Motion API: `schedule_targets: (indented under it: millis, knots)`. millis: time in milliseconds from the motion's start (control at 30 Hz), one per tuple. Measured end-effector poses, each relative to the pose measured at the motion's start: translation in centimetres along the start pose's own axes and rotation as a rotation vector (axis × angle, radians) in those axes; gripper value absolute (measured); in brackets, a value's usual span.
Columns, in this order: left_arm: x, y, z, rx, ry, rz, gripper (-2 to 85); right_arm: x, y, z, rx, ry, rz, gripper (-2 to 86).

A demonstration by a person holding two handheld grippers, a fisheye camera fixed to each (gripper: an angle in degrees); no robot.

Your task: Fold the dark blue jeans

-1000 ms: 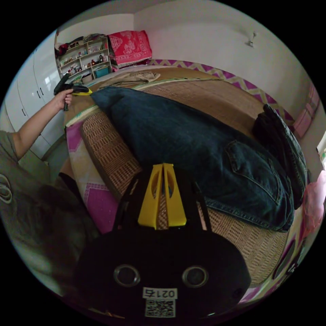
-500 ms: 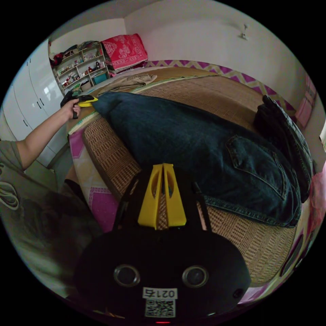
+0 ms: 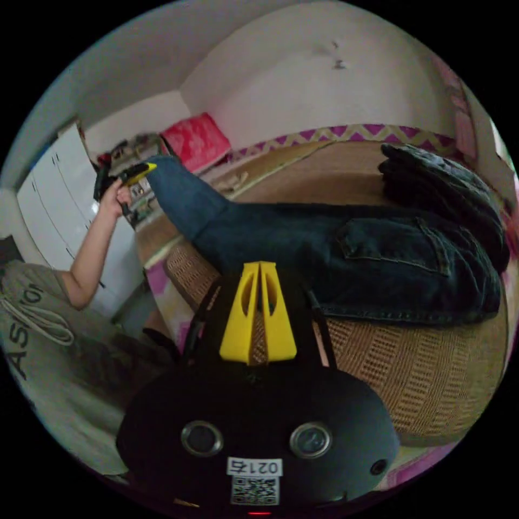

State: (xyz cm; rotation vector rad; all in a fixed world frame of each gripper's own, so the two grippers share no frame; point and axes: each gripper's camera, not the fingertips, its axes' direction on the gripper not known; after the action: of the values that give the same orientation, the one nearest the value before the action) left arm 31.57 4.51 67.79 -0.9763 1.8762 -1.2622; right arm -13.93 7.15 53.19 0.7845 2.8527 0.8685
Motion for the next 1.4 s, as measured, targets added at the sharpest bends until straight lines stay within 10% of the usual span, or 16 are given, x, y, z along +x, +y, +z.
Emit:
schedule_targets:
  millis: [400,1033,1400]
  knots:
    - [25.6,22.2,31.8,-0.539,0.091,0.150,-0.9,10.3,11.2,-14.7,0.131,0.003,0.219,-0.5]
    - [32.3,31.7,25.5,-0.504,0.384,0.286,5.7,33.0,11.4,-18.5,0.338,0.051,0.848,15.7]
    - [25.1,31.9,13.8,-0.381,0.402,0.217,3.5,37.7,8.0,-14.0,0.437,-0.031,1.038,6.4]
